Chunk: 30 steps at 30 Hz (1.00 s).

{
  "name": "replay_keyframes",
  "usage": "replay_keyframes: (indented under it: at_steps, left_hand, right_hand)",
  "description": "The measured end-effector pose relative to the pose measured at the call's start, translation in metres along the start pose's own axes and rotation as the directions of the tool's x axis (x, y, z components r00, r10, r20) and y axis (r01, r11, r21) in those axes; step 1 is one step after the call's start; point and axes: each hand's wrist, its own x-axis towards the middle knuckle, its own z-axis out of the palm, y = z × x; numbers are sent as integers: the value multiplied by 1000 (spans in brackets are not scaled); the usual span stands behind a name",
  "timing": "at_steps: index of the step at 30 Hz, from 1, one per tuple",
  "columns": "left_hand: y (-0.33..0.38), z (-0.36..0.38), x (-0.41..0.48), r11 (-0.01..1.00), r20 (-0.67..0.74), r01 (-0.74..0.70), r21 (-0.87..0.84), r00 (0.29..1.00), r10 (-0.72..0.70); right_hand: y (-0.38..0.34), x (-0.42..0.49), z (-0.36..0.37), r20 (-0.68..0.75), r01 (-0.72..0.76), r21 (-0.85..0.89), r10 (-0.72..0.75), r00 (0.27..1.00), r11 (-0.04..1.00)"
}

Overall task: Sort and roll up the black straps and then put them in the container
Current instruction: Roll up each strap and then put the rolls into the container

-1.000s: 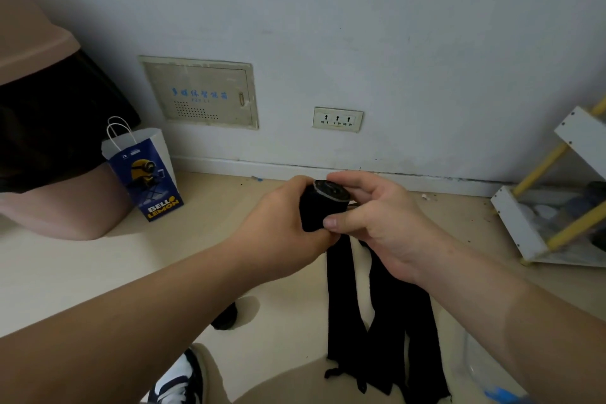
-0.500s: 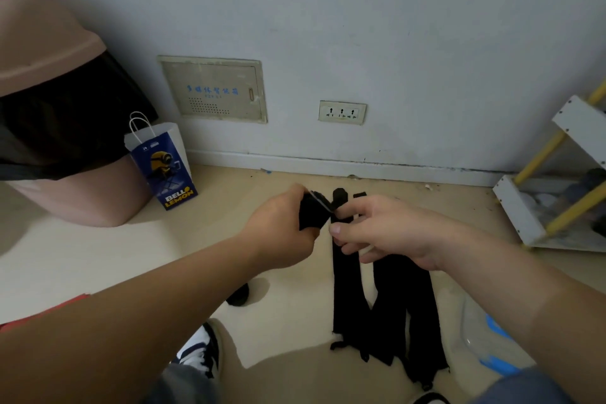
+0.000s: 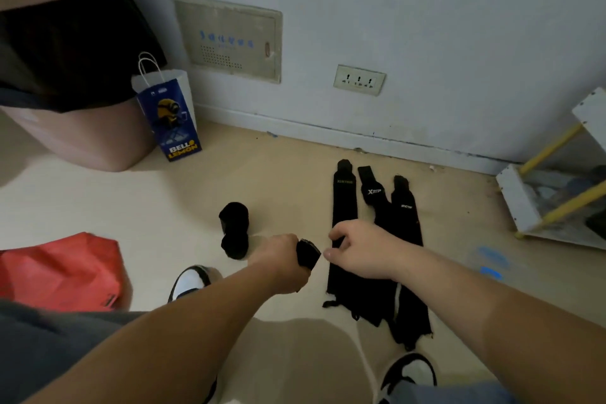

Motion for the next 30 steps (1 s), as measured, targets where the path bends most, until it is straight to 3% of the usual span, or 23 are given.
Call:
replay_keyframes:
  at_steps: [4, 11, 14, 19, 22, 25, 30]
  left_hand:
    - [-39, 22, 15, 995, 59, 103, -3, 993, -103]
    - [-104, 45, 60, 888, 113, 367, -278, 930, -349]
    - [-111, 50, 85, 860, 101, 391, -328, 920, -379]
    - [-107, 53, 123, 958, -28, 223, -180, 972, -232]
    - [-103, 45, 149, 990, -87, 140, 16, 987, -138]
    - [-104, 43, 170, 951, -88, 187, 246, 981, -170]
    - [-121, 48, 184, 888, -83, 173, 427, 985, -152]
  right_hand:
    - [-7, 57, 41, 21, -45, 103, 43, 999, 994]
    - [-16, 151, 95, 123, -116, 182, 94, 988, 977]
    - [-7, 188, 104, 143, -176, 256, 143, 979, 951]
    - [12, 230, 120, 119, -314, 494, 294, 948, 811]
    - [22, 243, 125, 123, -358, 576, 355, 927, 735]
    - [32, 251, 126, 129, -382, 585, 383, 915, 715]
    - [52, 254, 129, 143, -398, 609, 399, 906, 686]
